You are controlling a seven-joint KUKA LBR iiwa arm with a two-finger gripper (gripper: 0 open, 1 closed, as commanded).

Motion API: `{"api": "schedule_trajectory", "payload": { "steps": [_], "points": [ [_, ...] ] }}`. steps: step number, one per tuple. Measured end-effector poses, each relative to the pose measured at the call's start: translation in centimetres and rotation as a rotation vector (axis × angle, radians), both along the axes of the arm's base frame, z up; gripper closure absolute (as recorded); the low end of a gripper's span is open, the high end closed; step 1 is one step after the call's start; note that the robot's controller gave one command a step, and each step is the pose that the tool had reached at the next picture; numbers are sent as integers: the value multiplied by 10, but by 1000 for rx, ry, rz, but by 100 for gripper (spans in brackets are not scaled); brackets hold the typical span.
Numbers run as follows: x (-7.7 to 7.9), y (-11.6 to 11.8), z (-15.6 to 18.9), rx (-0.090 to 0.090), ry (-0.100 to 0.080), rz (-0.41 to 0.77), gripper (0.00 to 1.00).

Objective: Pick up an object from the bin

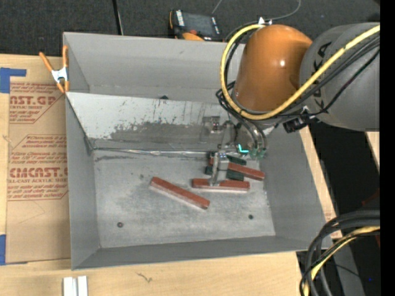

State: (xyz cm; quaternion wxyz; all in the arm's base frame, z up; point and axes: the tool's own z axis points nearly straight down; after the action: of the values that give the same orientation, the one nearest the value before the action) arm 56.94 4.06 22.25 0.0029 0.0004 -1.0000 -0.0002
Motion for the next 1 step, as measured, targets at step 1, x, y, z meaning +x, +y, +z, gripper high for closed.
{"api": "schedule_trajectory", "payload": {
  "steps": [1],
  "points": [
    [-30, -40, -158, -1, 2, 37, 0]
  ]
}}
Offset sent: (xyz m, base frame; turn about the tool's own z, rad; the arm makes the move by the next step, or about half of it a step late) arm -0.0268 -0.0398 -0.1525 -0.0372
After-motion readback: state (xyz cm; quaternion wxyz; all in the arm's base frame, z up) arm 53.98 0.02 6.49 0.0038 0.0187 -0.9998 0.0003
